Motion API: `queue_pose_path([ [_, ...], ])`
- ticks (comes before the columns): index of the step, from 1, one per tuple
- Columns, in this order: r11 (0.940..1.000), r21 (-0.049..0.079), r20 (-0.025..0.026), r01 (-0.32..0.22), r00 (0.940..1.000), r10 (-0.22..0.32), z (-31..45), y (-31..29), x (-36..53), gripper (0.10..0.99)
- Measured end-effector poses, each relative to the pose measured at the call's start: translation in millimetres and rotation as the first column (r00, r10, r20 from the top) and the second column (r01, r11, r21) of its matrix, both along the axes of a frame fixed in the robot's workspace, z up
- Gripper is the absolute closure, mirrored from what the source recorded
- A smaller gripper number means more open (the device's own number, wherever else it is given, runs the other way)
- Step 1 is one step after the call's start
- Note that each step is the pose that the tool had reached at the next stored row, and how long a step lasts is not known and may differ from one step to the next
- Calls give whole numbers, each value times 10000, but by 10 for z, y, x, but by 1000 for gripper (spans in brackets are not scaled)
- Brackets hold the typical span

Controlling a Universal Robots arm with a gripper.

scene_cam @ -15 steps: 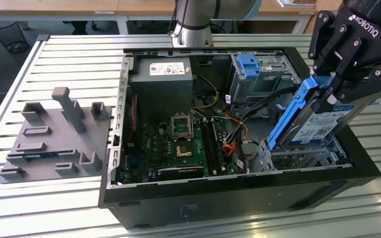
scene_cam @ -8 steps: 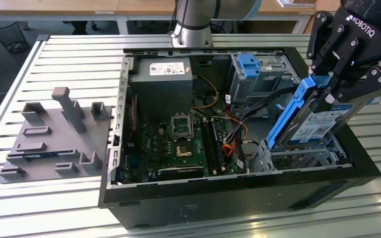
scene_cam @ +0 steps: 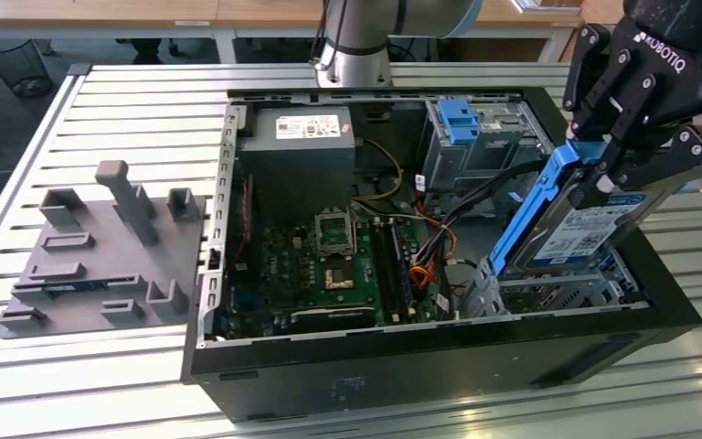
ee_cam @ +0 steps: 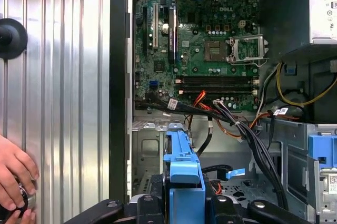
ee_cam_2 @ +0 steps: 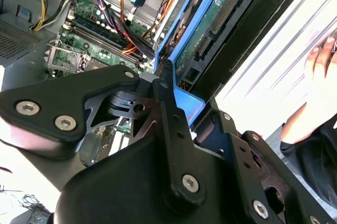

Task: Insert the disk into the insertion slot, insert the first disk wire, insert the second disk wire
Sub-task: 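Insert the disk into the insertion slot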

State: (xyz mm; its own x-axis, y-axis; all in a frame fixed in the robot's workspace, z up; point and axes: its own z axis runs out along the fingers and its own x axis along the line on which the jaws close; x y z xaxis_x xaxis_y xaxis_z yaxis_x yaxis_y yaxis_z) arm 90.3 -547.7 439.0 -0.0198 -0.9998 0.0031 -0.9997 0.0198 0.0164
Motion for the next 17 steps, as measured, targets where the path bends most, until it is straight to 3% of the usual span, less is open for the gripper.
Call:
queue_pose_path([
  [17, 10000, 7, 3, 0, 10000, 0, -78, 0, 0, 722],
])
